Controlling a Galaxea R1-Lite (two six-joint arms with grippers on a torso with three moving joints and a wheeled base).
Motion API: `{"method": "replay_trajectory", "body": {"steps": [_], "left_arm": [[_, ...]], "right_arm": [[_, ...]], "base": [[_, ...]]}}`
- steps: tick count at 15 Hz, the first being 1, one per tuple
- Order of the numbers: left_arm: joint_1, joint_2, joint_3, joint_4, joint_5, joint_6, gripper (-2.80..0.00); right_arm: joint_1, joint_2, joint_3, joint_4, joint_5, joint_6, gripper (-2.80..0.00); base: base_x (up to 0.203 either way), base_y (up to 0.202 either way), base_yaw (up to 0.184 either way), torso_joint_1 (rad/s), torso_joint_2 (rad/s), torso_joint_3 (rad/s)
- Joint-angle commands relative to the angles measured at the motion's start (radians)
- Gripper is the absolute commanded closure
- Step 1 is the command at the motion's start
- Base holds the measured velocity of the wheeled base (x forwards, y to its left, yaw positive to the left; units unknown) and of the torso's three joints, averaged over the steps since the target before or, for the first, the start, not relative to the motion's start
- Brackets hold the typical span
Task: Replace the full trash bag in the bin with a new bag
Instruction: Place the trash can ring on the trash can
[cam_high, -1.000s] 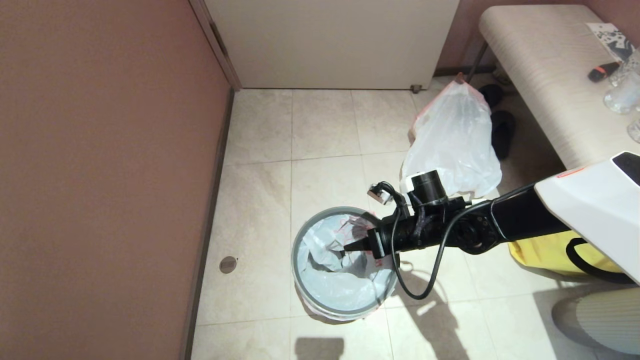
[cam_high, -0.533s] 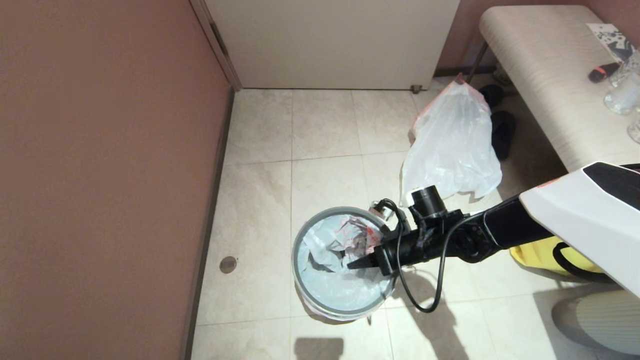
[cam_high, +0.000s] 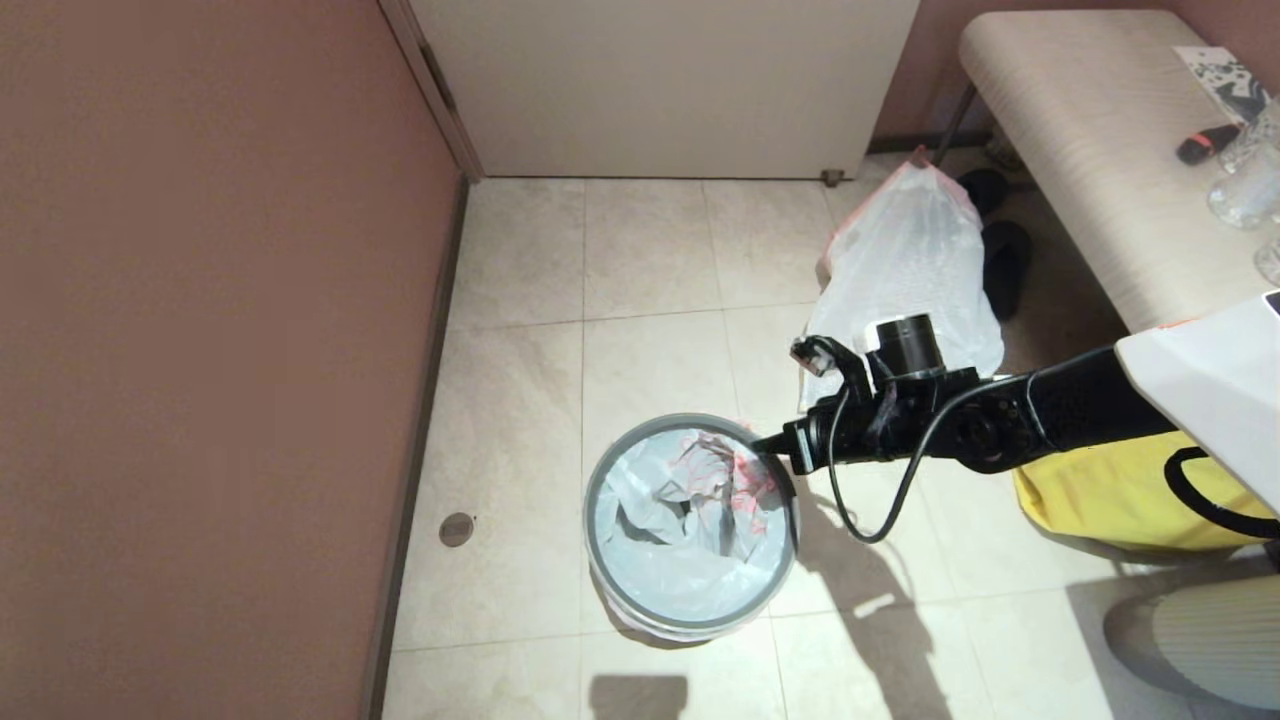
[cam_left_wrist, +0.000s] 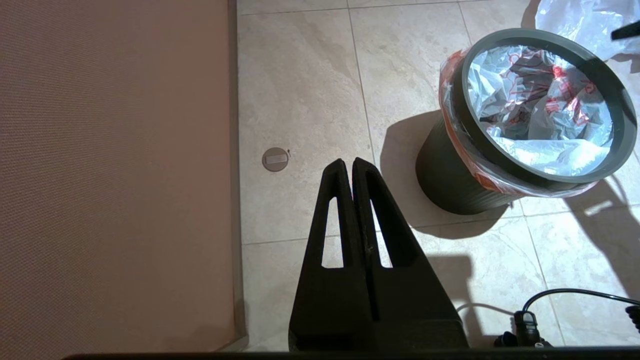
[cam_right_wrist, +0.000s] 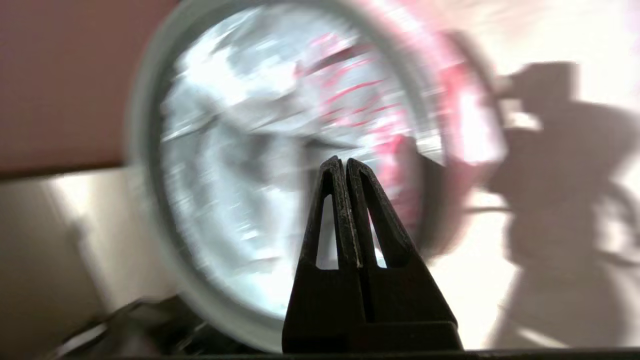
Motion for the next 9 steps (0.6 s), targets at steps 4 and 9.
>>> {"method": "replay_trajectory", "body": {"steps": [4, 9], "left_arm": [[0.000, 0.001, 0.000, 0.000, 0.000, -0.001, 0.00], [0.000, 0.000, 0.000, 0.000, 0.000, -0.001, 0.00]], "right_arm": [[0.018, -0.040, -0.039, 0.060, -0.326, -0.130, 0.00], [0.061, -0.042, -0.030, 0.099, -0.462, -0.191, 0.00]], "base": [[0.000, 0.000, 0.000, 0.000, 0.00, 0.000], [0.000, 0.000, 0.000, 0.000, 0.00, 0.000]]}}
